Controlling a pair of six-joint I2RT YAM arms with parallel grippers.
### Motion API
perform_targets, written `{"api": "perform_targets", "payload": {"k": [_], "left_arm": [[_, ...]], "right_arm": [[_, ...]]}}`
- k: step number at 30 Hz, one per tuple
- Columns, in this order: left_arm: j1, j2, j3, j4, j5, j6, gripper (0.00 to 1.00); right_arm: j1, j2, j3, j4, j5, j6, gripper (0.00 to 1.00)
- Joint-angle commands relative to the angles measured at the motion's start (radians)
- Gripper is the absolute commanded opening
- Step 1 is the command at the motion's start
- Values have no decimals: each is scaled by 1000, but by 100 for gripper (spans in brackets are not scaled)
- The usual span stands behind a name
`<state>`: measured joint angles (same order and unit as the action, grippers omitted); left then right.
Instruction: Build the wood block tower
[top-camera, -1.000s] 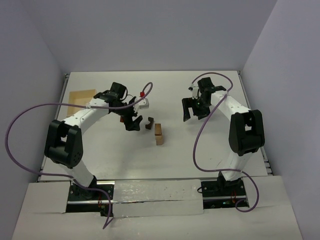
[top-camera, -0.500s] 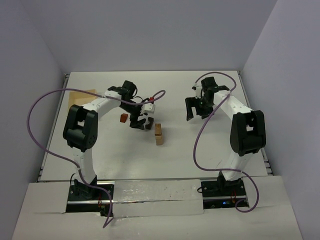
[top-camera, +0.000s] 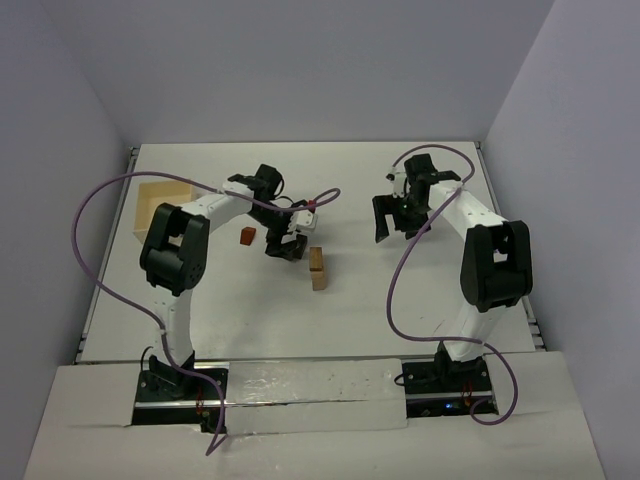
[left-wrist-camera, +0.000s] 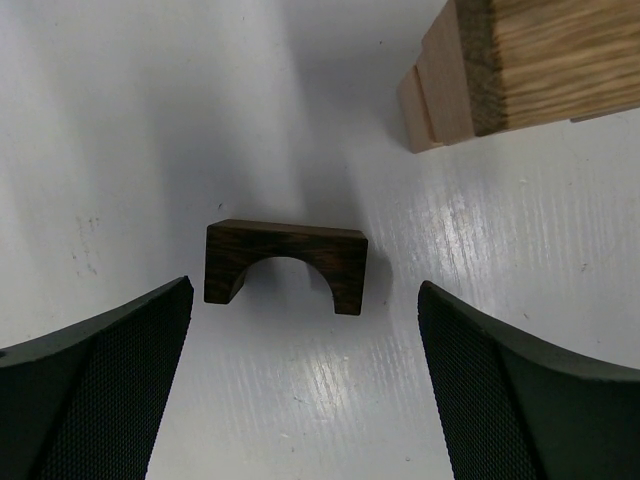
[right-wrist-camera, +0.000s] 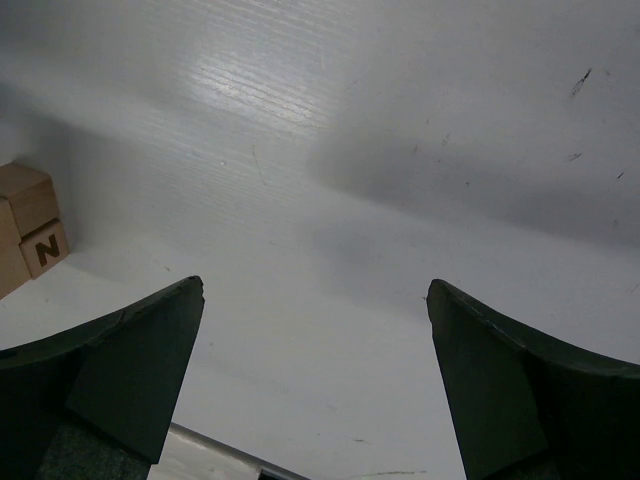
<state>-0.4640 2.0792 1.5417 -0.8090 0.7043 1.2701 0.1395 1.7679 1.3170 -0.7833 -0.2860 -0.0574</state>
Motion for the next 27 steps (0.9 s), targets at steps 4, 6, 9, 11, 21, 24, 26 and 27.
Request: {"api": "perform_targets", "payload": {"k": [4,6,9,11,21,24,26,27], "left_arm": [[-12,18,37,52,5,36,99],[-13,25,45,60,3,31,98],[-13,30,49,62,5,33,97],[-13,30,49,62,14,39,97],[-12,-44,-26,74,50,18,55],[0,-117,-87,103,64,-49,42],[15,-167,-114,104,75,-100,34],[27,-202,-130,107,86,-140,31]], "right_arm": [[-9,-2,48,-13,8,-12,100],[-11,-4,48,-12,8,-12,100],[-12,-10,46,-13,8,-15,100],[-11,-15,44,-11,1,-18,100],[-15,-122,10,45,-62,-60,100],[-17,-156,18,57,-70,-100,100],[-17,-193,14,70,-78,-141,100],[-17,-225,10,87,-91,-170,100]]}}
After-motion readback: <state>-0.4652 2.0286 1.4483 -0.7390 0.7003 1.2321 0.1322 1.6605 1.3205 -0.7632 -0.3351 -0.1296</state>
